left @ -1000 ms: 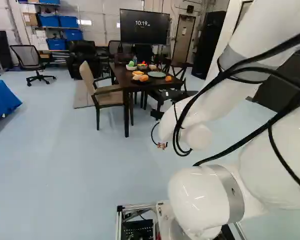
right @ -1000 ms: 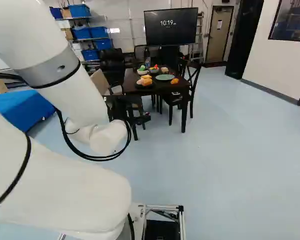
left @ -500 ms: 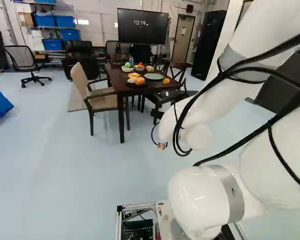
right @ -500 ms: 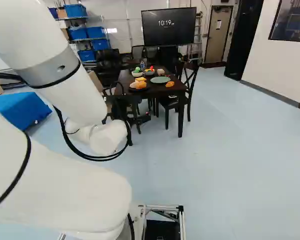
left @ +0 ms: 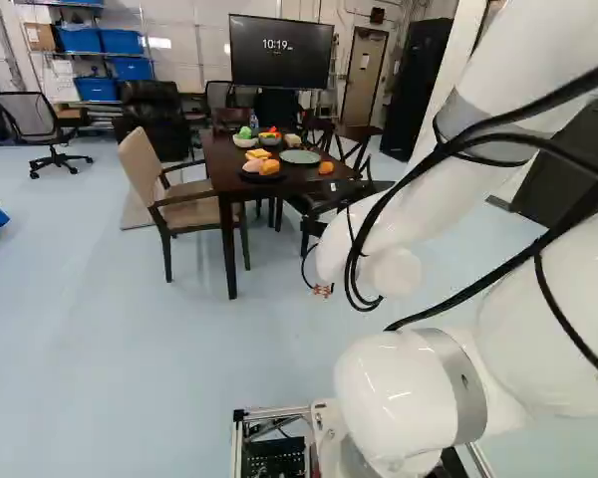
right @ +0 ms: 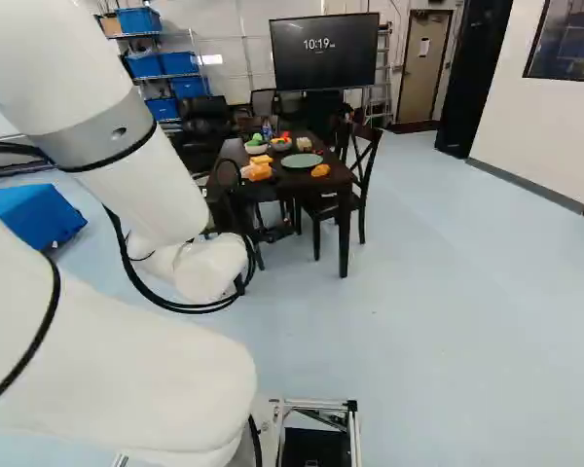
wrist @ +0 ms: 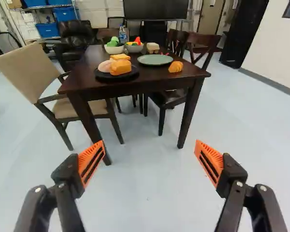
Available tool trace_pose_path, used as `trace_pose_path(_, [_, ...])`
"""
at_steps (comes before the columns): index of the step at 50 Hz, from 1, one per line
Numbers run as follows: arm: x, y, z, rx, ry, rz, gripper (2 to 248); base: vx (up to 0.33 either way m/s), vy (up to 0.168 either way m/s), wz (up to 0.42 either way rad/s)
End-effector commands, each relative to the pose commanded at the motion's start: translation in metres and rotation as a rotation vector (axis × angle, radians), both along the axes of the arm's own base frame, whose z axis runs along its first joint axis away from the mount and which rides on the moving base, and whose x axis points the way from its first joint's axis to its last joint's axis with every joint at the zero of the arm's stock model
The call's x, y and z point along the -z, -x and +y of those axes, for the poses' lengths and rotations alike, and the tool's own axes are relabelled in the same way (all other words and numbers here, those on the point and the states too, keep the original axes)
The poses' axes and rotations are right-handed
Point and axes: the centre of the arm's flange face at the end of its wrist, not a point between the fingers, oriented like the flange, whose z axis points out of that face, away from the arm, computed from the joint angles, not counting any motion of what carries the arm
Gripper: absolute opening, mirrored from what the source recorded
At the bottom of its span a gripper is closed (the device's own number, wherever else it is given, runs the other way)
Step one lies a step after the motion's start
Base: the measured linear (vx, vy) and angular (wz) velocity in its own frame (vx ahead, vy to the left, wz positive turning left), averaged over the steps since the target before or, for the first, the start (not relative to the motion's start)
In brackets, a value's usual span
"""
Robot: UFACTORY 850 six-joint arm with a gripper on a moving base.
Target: Move the croissant to the empty plate
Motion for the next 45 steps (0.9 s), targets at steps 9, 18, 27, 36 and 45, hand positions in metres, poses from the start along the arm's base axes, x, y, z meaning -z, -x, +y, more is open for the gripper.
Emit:
trace_pose_path(9, [0.0,0.0,0.0,0.0,0.0,0.0,247,0.22,-0.117,-0.003])
trace_pose_path(18, [0.0,0.0,0.0,0.0,0.0,0.0,247,0.214,-0.116,-0.001])
trace_pose_path(27, [0.0,0.0,0.0,0.0,0.0,0.0,247,0.212,-0.109,0.121])
trace_pose_path(36, [0.0,0.0,0.0,0.0,0.0,0.0,247,0.211,-0.095,0.174])
trace_pose_path(45, [0.0,0.0,0.0,0.0,0.0,0.0,247,0.203,-0.094,0.176])
